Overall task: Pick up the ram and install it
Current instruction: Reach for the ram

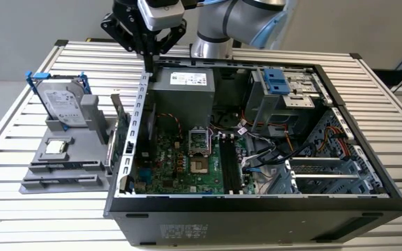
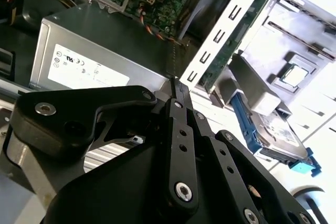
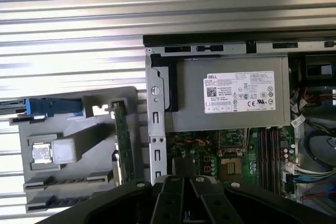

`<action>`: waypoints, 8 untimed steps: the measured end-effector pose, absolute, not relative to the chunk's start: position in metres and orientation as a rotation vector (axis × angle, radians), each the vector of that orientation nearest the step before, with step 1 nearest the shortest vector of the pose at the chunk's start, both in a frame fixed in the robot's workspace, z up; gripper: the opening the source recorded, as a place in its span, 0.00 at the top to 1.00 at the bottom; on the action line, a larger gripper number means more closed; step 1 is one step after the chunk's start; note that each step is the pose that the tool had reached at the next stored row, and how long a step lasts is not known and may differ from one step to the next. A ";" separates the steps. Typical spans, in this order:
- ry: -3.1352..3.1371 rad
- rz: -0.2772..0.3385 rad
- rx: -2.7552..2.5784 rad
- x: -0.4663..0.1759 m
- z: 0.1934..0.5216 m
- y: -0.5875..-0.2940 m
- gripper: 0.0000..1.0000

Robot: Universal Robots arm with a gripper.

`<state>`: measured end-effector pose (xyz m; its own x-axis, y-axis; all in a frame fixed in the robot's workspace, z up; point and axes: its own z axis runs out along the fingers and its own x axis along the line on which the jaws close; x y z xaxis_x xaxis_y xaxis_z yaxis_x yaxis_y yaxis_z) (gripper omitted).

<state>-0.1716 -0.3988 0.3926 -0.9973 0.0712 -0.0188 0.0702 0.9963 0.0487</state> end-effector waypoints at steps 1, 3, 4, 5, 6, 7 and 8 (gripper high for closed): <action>3.118 0.075 0.110 -0.172 0.393 -0.399 1.00; 3.118 0.075 0.110 -0.173 0.393 -0.399 1.00; 3.118 0.075 0.110 -0.174 0.393 -0.399 1.00; 3.118 0.075 0.110 -0.174 0.393 -0.399 1.00; 3.118 0.075 0.110 -0.174 0.393 -0.399 1.00; 3.118 0.075 0.110 -0.175 0.393 -0.399 1.00; 3.118 0.075 0.110 -0.175 0.393 -0.399 1.00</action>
<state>-0.1755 -0.3988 0.3926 -0.9973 0.0712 -0.0188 0.0702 0.9963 0.0488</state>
